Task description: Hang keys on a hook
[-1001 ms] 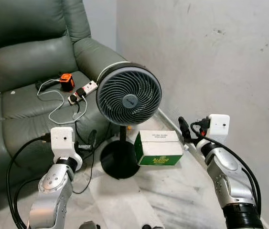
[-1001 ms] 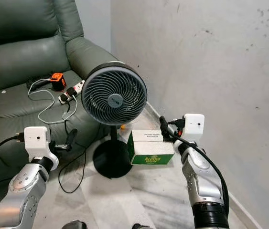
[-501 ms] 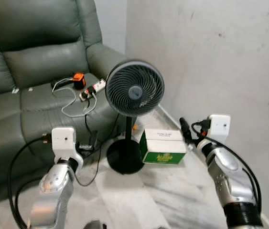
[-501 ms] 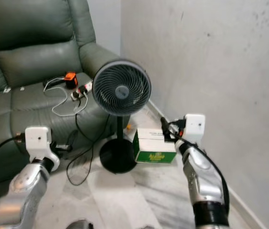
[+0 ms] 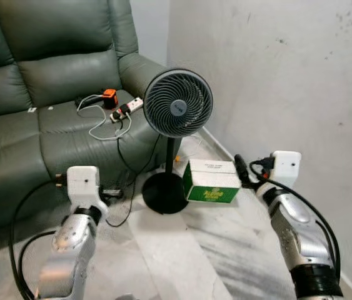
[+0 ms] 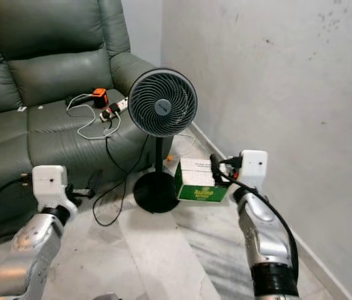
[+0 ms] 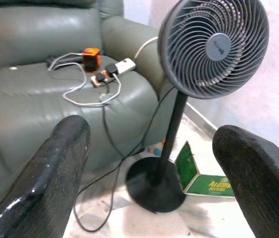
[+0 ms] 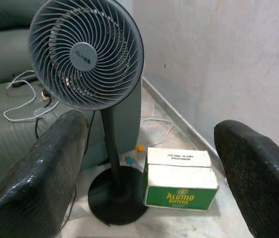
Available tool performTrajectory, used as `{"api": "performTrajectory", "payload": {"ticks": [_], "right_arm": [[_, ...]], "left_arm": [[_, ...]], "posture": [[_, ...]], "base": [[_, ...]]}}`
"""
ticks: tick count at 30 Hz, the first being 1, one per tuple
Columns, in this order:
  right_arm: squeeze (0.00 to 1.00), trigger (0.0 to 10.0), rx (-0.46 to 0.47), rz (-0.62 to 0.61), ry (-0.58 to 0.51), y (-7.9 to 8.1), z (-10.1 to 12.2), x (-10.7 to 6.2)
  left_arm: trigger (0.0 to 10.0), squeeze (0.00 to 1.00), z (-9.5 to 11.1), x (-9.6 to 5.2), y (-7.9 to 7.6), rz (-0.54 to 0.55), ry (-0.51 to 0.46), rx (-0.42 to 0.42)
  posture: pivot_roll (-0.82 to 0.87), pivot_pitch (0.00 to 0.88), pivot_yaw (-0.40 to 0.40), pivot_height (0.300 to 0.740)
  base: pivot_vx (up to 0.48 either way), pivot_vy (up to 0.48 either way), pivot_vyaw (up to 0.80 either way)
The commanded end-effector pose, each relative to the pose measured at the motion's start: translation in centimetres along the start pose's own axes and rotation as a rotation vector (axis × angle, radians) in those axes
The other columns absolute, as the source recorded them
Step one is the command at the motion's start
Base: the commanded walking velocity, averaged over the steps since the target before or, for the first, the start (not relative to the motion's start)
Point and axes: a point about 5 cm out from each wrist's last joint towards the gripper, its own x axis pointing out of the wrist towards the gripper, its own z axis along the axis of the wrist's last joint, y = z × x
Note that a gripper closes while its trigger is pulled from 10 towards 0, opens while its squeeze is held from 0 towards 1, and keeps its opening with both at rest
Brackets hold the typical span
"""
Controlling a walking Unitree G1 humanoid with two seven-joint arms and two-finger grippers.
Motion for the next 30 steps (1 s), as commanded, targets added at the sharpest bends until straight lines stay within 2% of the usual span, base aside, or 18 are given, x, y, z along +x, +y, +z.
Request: {"api": "performTrajectory", "payload": {"ticks": [1, 7, 15, 24, 27, 28, 30], "right_arm": [[0.00, 10.0, -0.005, -0.017, 0.003, -0.5, 0.0, -0.2], [0.00, 10.0, -0.002, -0.023, 0.007, -0.6, -0.1, -0.3], [0.00, 10.0, 0.028, -0.031, 0.016, -0.6, -0.3, -0.4], [0.00, 10.0, 0.005, -0.023, 0.028, -0.5, -0.2, -0.1], [0.00, 10.0, 0.004, -0.019, 0.031, -0.3, -0.2, -0.1], [0.00, 10.0, 0.002, -0.017, 0.032, -0.3, -0.2, -0.1], [0.00, 10.0, 0.000, -0.016, 0.032, -0.3, -0.2, -0.1]], "left_arm": [[10.0, 0.00, -0.1, 0.1, -0.6, -0.015, 0.004, 0.000], [10.0, 0.00, 0.0, 0.2, -0.7, -0.023, 0.004, 0.001], [10.0, 0.00, 0.3, 0.5, -0.6, -0.014, -0.005, -0.001], [10.0, 0.00, 1.0, 0.8, -0.6, -0.012, -0.031, -0.008], [10.0, 0.00, 1.0, 0.8, -1.0, -0.023, -0.029, -0.006], [10.0, 0.00, 1.2, 0.9, -1.2, -0.031, -0.059, -0.023], [10.0, 0.00, 1.3, 0.9, -1.2, -0.025, -0.057, -0.003]], "posture": [[0.10, 0.051, -0.061, 0.740], [0.10, 0.055, -0.053, 0.740], [0.09, 0.059, -0.050, 0.740], [0.09, 0.063, -0.051, 0.740], [0.09, 0.063, -0.051, 0.740], [0.09, 0.063, -0.051, 0.740], [0.09, 0.069, -0.052, 0.740]], "base": [[-0.255, 0.000, 0.00], [-0.251, 0.000, 0.00], [0.000, 0.000, 0.00], [0.000, 0.000, 0.00], [0.000, 0.000, -0.76], [0.000, 0.000, -0.78], [0.000, 0.000, -0.78]]}}
